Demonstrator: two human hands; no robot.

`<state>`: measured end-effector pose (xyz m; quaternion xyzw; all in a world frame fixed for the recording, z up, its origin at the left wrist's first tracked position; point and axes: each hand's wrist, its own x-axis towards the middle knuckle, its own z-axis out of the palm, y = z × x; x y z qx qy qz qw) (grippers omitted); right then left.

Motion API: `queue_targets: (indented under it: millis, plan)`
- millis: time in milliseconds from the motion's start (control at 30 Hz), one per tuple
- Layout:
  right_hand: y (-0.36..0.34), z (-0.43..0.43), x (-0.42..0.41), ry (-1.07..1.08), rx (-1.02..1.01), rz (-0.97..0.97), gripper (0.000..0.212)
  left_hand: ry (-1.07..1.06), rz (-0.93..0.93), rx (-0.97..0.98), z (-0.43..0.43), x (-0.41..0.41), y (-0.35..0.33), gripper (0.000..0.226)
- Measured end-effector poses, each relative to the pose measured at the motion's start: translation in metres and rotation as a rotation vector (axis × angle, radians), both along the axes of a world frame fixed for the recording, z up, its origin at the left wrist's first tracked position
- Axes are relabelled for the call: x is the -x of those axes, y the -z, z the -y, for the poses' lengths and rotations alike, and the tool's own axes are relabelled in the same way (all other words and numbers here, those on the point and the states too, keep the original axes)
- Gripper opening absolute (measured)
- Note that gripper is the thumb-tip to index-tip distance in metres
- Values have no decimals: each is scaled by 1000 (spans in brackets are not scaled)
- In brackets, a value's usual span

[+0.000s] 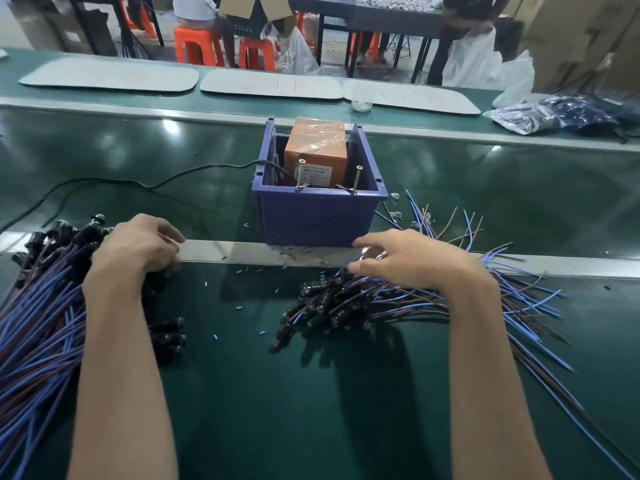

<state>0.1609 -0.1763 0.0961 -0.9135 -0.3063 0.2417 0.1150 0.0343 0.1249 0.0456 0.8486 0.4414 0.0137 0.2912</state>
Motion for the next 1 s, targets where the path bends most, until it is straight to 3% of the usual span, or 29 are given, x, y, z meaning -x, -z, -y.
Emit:
queue_targets:
  millis: [267,433,667,733,800,900,1000]
  plan:
    - [-2,1,0,-7,-52,8,51,-47,252,-143,17,3,-38,23]
    - [-3,-4,2,-39,-228,2,44,138,520,-162,59,-9,-68,20]
    - [-10,-13,13,-114,-626,-102,41,482,811,47,126,-18,-105,19]
    - [-12,-18,19,-165,-720,-135,31,550,871,142,140,-20,-109,21]
    - [-14,-22,24,-182,-833,-147,14,633,890,217,150,-22,-110,21]
    - [-12,-24,24,-157,-957,-135,24,746,878,226,155,-24,-109,19]
    - [-13,-22,21,-81,-1015,-104,21,730,776,166,143,-25,-104,29]
